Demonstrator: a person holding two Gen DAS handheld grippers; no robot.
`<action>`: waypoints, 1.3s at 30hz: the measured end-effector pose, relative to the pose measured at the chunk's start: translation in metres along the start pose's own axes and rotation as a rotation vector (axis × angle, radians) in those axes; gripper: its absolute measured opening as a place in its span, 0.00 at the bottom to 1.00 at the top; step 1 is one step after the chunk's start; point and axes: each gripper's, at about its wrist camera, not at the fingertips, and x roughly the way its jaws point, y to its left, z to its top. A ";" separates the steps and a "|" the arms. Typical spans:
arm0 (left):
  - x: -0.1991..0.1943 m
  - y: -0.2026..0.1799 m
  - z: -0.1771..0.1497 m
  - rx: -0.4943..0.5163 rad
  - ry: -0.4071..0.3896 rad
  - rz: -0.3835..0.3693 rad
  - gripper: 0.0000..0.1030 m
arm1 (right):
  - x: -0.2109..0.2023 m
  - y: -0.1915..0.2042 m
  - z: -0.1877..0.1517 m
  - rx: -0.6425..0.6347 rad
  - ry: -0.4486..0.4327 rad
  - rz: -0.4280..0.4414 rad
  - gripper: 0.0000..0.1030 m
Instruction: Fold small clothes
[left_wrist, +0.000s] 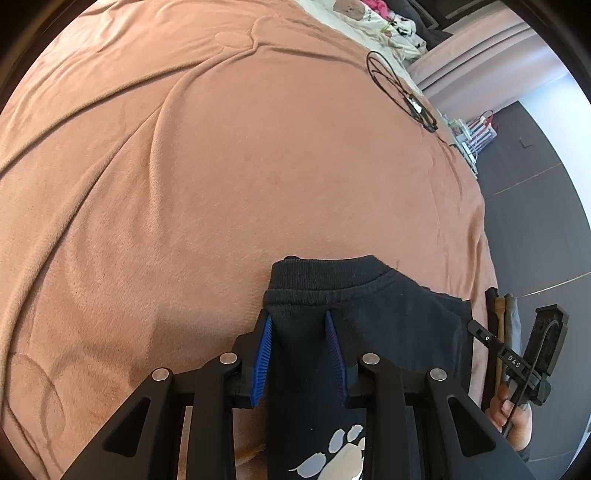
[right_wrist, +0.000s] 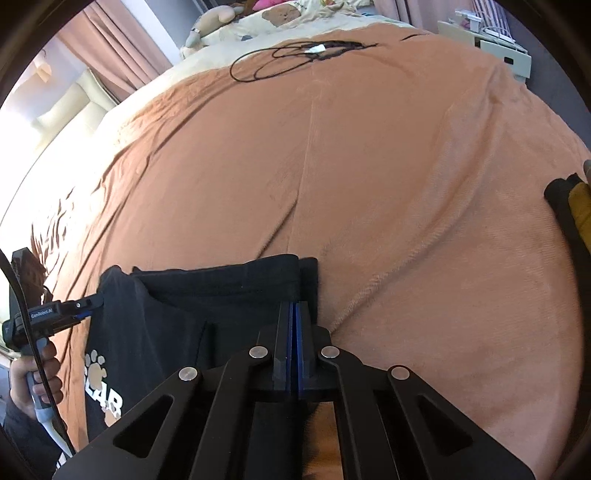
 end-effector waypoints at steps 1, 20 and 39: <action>0.001 0.001 0.000 -0.002 0.006 0.001 0.30 | 0.002 -0.001 0.000 0.005 0.003 0.002 0.00; -0.009 0.016 -0.015 -0.050 0.034 -0.055 0.32 | 0.010 -0.032 0.020 0.066 0.027 0.202 0.53; 0.000 0.016 -0.018 -0.046 0.042 -0.127 0.32 | 0.043 -0.042 0.004 0.033 0.194 0.518 0.53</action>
